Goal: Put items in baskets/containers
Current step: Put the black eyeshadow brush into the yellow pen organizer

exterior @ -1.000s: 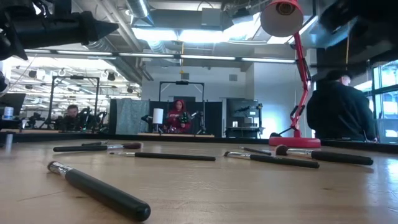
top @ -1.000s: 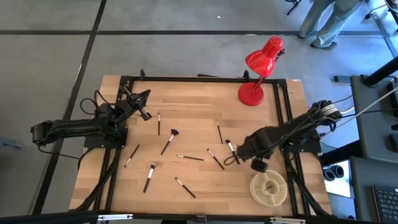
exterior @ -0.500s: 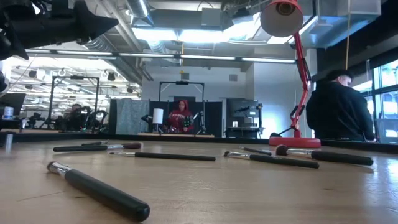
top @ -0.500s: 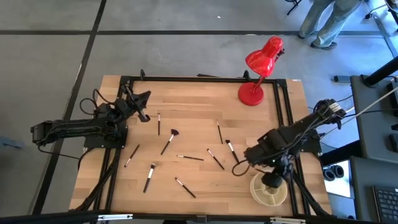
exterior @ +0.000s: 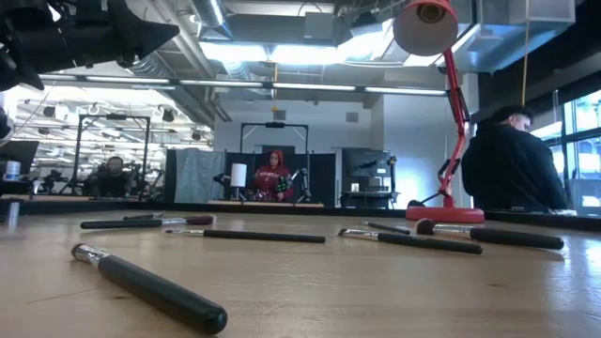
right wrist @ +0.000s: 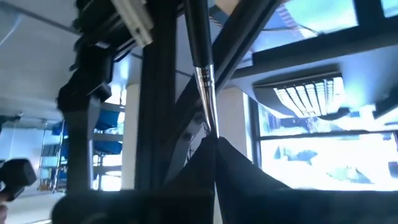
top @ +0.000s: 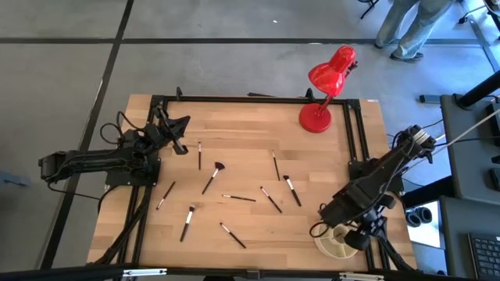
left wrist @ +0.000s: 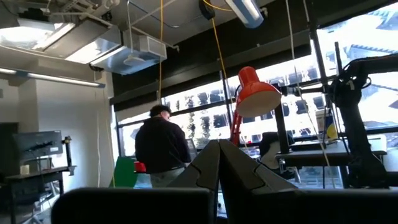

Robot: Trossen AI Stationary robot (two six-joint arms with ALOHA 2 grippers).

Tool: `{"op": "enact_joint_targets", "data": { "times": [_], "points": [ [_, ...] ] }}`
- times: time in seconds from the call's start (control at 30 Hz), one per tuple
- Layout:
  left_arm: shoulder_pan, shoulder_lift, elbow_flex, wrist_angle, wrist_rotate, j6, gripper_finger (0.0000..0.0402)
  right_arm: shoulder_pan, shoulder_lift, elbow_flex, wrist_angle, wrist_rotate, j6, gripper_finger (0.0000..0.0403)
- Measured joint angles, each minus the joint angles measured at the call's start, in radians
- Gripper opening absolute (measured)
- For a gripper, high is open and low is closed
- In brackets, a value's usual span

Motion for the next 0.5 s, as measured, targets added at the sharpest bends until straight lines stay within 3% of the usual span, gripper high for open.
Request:
{"op": "enact_joint_targets", "data": {
  "times": [0.5],
  "points": [
    [0.0,0.0,0.0,-0.001,0.0,-0.001,0.0002,0.039,0.139,0.018,0.101,-0.023,-0.012,0.0]
  ]
}}
